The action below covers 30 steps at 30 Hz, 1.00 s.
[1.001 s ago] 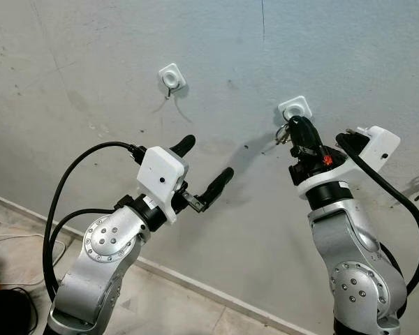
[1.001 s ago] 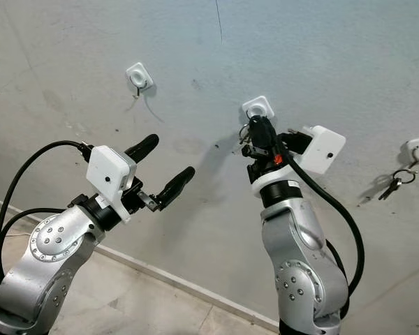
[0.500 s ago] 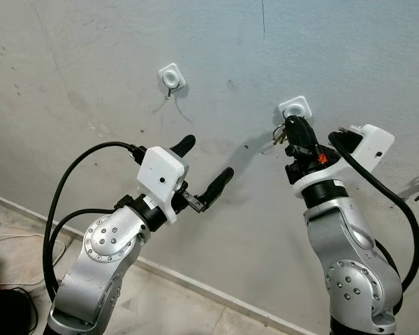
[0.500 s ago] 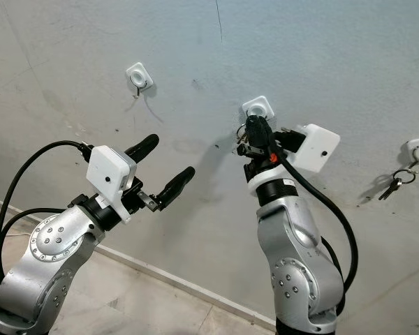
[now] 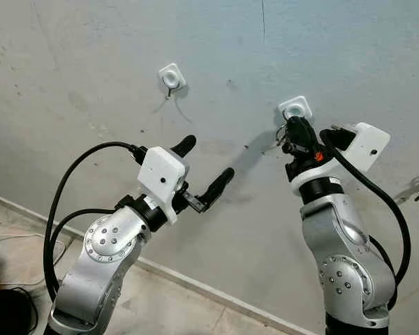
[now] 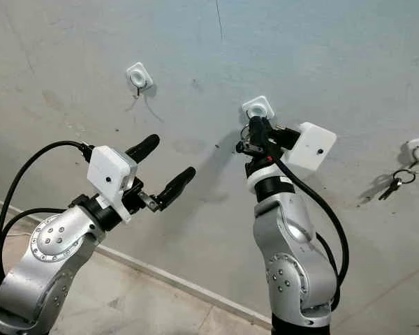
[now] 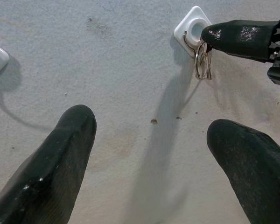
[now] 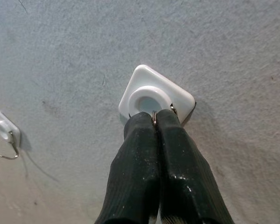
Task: Hang keys on a hook
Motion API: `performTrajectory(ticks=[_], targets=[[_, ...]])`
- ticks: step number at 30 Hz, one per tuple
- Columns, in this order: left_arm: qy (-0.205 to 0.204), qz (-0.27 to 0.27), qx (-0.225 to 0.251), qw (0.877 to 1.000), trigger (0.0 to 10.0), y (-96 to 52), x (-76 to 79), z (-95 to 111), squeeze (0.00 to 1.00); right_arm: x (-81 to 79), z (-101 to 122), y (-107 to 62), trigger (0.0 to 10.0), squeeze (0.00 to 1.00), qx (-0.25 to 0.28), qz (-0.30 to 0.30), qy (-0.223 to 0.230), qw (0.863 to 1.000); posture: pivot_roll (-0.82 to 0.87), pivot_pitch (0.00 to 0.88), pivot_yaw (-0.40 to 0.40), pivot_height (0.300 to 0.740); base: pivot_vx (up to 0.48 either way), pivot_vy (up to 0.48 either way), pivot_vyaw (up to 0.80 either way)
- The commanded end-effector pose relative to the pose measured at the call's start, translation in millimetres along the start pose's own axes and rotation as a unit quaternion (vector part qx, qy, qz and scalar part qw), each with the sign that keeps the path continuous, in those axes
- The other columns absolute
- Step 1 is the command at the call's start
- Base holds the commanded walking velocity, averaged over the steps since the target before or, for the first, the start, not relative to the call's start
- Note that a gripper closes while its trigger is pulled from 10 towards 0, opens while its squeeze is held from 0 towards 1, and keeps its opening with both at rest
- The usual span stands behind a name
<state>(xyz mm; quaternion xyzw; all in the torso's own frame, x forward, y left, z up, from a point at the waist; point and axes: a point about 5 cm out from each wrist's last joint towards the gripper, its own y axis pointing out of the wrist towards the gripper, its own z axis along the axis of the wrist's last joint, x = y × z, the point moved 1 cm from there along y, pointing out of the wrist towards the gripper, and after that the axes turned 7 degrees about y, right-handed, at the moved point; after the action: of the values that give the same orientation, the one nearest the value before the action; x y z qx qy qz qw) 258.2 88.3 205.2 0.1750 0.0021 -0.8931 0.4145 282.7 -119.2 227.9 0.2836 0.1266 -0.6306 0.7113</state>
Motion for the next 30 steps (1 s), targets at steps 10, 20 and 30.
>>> performTrajectory(ticks=[10,20,30], targets=[[-0.001,-0.006,-0.004,1.0,10.0,1.5,2.1,0.2,0.0,10.1,-1.4,0.8,10.0,0.0,0.008,-0.045,-0.015,0.999,0.18,0.0,-0.049,0.74,0.0,0.0,0.0],[0.001,-0.017,-0.001,1.0,10.0,3.0,4.4,2.1,0.0,9.6,-7.8,-0.3,10.0,0.0,-0.001,-0.056,-0.021,0.998,0.18,0.0,-0.048,0.74,0.0,0.0,0.0],[0.0,-0.018,-0.003,1.0,10.0,3.3,4.7,1.2,0.0,-0.4,-15.1,-0.7,10.0,0.0,-0.017,-0.031,0.024,0.999,0.18,0.0,-0.048,0.74,0.0,0.0,0.0]])
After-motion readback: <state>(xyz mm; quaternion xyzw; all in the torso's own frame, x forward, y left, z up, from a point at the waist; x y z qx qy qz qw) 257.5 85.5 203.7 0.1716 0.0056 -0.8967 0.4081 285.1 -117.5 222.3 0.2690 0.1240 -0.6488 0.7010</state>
